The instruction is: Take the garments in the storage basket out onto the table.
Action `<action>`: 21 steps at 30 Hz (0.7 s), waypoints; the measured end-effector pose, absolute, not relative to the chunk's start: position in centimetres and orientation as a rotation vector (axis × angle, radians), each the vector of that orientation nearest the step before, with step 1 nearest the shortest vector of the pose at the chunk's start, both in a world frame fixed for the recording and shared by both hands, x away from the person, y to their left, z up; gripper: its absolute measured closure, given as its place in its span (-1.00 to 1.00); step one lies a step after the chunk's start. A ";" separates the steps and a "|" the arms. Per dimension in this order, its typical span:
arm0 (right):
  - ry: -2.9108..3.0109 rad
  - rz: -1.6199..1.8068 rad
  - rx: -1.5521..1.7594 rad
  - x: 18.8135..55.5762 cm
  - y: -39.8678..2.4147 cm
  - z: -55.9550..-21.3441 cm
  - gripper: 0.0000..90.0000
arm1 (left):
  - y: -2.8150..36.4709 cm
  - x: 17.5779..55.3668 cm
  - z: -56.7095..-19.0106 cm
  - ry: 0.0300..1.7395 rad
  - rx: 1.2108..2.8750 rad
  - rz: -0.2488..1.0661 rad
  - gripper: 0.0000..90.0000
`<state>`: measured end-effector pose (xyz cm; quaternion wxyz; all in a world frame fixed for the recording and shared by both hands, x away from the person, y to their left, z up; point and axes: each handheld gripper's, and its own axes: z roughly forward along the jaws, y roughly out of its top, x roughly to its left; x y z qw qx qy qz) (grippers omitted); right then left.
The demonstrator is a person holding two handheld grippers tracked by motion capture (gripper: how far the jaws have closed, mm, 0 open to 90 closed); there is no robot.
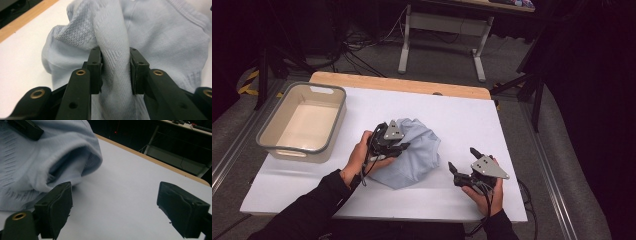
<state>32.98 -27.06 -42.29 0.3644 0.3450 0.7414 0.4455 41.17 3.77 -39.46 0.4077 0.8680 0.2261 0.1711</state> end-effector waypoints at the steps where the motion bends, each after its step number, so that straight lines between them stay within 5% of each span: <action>1: 1.909 1.145 0.886 33.0 -27.0 -42.3 -0.70 | 3.9 41.1 -39.4 0.578 2.180 0.444 0.43; 12: 1.931 1.185 0.900 33.0 -26.8 -42.4 -0.71 | 7.7 39.3 -37.8 0.488 2.070 0.563 0.07; 21: 2.014 1.286 0.875 32.9 -25.8 -42.2 -0.55 | 11.7 37.5 -41.2 0.511 2.136 0.607 -0.24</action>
